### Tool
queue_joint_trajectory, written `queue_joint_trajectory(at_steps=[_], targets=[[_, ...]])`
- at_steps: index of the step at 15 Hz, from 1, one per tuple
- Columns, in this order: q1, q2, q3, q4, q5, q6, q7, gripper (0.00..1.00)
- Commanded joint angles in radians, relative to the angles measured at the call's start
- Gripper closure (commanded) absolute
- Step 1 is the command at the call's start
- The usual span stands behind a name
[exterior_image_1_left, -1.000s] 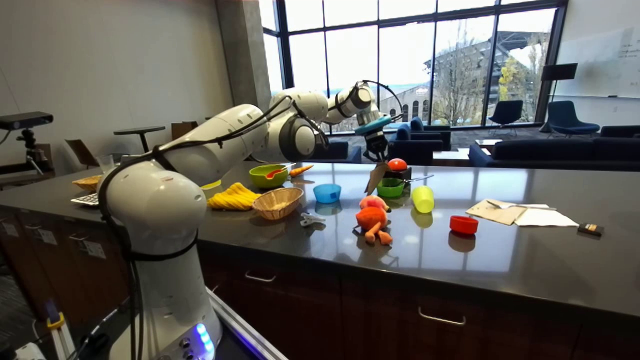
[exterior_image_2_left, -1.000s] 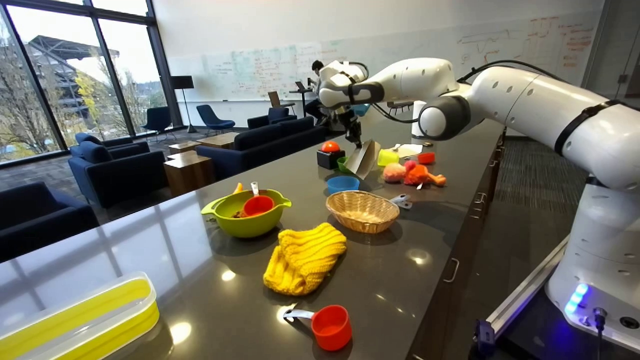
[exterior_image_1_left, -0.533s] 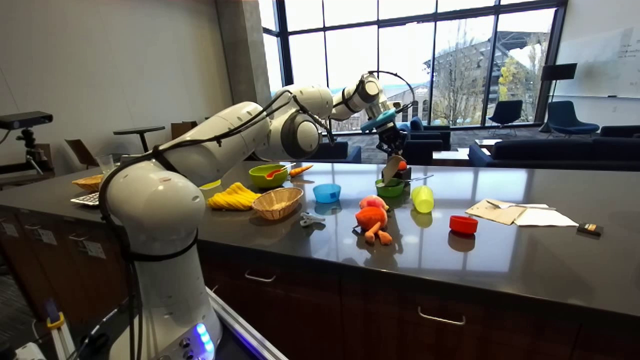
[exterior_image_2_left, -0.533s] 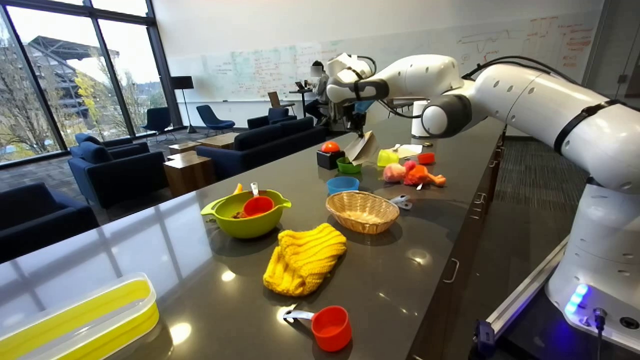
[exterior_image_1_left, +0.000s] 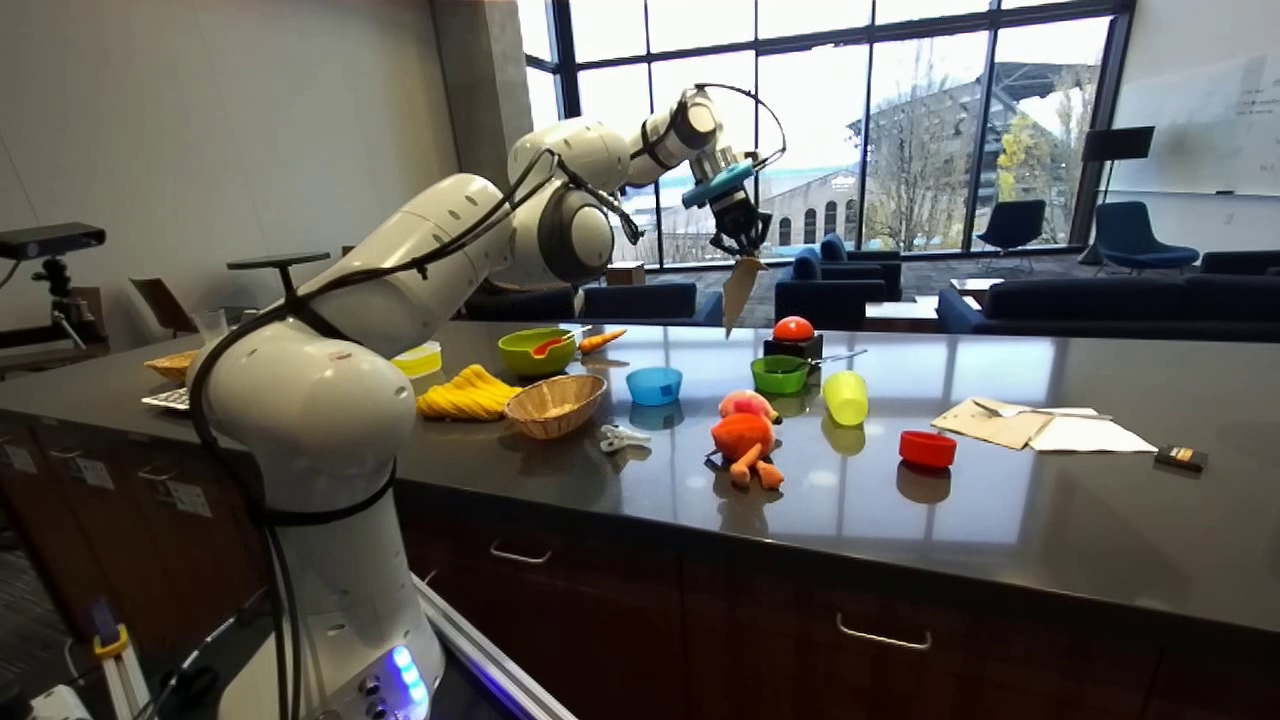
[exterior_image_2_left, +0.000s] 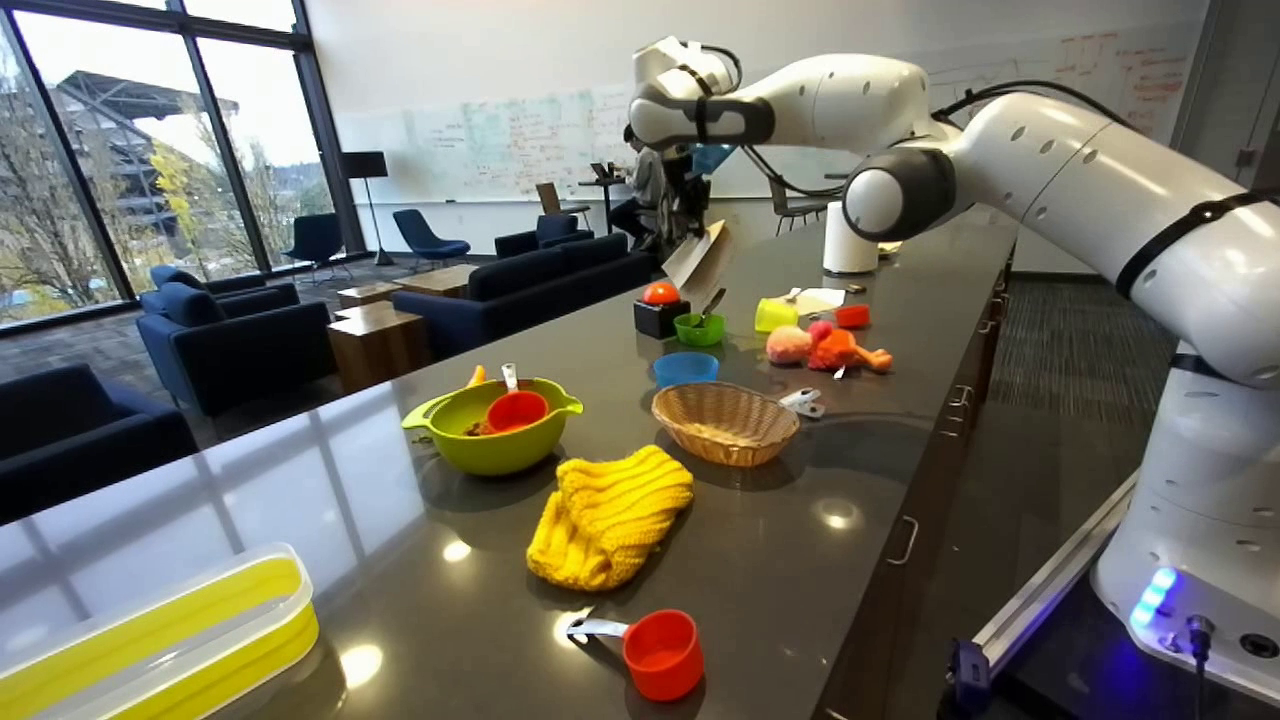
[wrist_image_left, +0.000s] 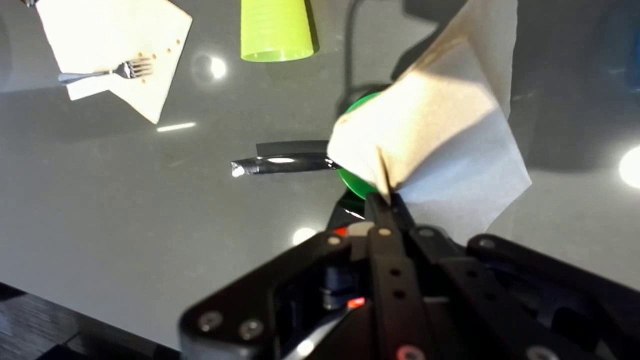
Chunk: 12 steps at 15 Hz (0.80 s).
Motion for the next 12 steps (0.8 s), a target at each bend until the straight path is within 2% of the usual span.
queue_joint_trajectory(at_steps=[1,4,8,12], targets=[[0.043,-0.069,0.028,-0.036,0.015,-0.058,-0.075,1.00],[0.107,-0.058,0.013,-0.026,-0.020,-0.014,-0.058,1.00],[0.182,-0.032,0.003,-0.004,-0.031,0.130,0.109,1.00],[0.256,-0.028,-0.005,-0.012,-0.048,0.198,0.147,1.00]])
